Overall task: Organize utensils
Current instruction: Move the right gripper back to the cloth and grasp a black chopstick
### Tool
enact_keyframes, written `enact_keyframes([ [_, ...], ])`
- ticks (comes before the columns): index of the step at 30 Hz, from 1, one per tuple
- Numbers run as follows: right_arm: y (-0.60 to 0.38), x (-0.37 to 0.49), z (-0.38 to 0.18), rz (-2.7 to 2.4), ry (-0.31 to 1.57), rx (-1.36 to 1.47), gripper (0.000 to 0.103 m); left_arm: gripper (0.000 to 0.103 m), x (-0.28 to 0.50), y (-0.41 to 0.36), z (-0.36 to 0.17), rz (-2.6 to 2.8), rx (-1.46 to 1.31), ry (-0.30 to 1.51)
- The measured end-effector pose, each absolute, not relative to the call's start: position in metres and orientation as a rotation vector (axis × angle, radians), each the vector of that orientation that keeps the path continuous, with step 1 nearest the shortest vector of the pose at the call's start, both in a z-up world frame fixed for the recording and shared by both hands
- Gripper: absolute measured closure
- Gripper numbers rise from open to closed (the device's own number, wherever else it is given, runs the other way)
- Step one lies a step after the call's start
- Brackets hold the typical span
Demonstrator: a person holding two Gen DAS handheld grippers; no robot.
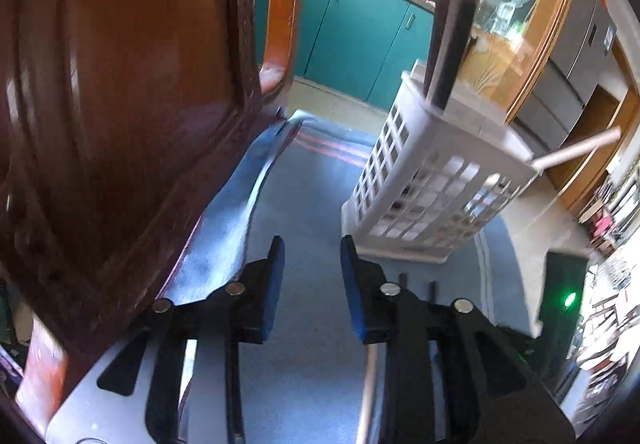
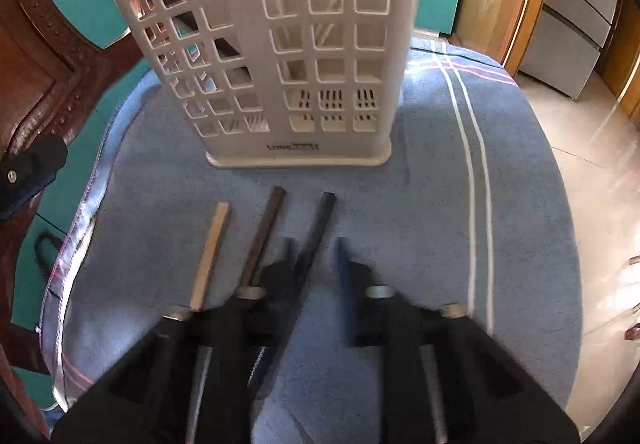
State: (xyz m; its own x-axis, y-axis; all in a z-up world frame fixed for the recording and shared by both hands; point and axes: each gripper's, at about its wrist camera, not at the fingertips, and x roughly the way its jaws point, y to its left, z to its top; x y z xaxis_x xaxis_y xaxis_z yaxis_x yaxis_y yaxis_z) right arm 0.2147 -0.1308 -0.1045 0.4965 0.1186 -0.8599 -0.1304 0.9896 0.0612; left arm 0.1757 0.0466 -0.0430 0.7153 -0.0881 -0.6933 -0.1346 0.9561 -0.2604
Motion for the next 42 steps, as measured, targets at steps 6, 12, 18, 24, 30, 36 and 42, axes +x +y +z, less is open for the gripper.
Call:
enact_keyframes([
  [6,-0.129,0.208,-0.108,0.161,1.045,-0.117,0.092,0.068,0.168,0.035,-0.055,-0.001,-0.288,0.826],
  [12,-0.149,0.189,-0.102,0.149,1.053,-0.078,0.096,0.065,0.171,0.031,-0.061,-0.008,-0.288,0.863],
  [18,-0.179,0.182,-0.104,0.085,1.050,0.040,0.096,0.060,0.171,0.025,-0.063,-0.021,-0.270,0.878],
  [24,-0.195,0.173,-0.101,0.075,1.034,0.072,0.095,0.060,0.174,0.017,-0.071,-0.027,-0.252,0.896],
  [30,-0.190,0.171,-0.102,0.061,1.021,0.056,0.088,0.056,0.173,0.015,-0.071,-0.030,-0.244,0.903],
  [36,-0.191,0.168,-0.111,0.065,1.033,0.060,0.076,0.053,0.174,0.011,-0.073,-0.036,-0.232,0.913],
  [42,-0.186,0.162,-0.111,0.068,1.024,0.034,0.072,0.051,0.174,0.010,-0.074,-0.035,-0.224,0.921],
])
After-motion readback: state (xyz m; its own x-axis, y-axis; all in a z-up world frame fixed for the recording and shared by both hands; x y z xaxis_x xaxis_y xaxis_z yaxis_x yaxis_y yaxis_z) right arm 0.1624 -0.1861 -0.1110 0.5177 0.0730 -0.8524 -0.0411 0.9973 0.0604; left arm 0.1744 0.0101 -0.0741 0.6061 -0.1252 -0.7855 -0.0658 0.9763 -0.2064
